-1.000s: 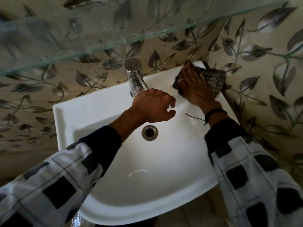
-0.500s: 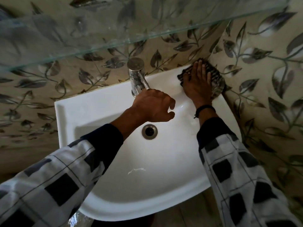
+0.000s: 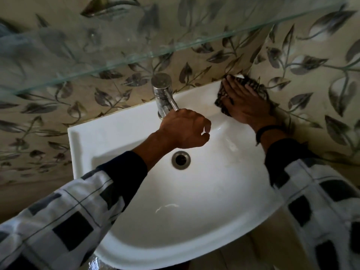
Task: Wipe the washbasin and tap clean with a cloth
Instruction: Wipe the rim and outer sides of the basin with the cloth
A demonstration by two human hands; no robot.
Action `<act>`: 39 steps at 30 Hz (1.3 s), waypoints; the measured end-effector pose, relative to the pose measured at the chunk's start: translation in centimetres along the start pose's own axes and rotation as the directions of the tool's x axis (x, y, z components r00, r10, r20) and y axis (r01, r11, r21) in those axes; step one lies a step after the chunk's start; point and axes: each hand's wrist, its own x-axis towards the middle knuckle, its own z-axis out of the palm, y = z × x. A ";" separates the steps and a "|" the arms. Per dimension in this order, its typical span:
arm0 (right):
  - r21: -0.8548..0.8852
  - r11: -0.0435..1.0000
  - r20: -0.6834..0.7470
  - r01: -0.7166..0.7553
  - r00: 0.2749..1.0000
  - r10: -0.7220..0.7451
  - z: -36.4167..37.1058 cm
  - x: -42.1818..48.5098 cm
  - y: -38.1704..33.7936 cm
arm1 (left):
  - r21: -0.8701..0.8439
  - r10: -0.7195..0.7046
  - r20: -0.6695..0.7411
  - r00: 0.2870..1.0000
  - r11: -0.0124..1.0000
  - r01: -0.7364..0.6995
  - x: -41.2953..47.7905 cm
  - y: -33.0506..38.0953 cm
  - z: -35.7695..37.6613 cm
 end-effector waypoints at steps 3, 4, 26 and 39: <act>0.068 0.996 0.041 -0.060 0.998 0.057 0.4 0.2 -3.2 | -0.009 -0.010 0.011 1.000 1.000 0.010 0.0 -0.2 0.0; 0.087 0.996 0.070 0.019 0.997 -0.025 0.4 -0.1 -3.4 | -0.004 -0.011 0.015 1.000 1.000 0.011 0.1 -0.2 0.0; 0.140 0.904 0.022 -0.403 0.914 0.404 0.6 2.6 -4.1 | 0.015 0.025 -0.002 1.000 1.000 -0.025 -0.2 0.0 0.1; 0.118 0.967 0.103 0.224 0.966 -0.236 0.5 -0.3 -2.3 | -0.081 0.019 -0.016 1.000 0.997 -0.020 -0.1 0.1 -0.4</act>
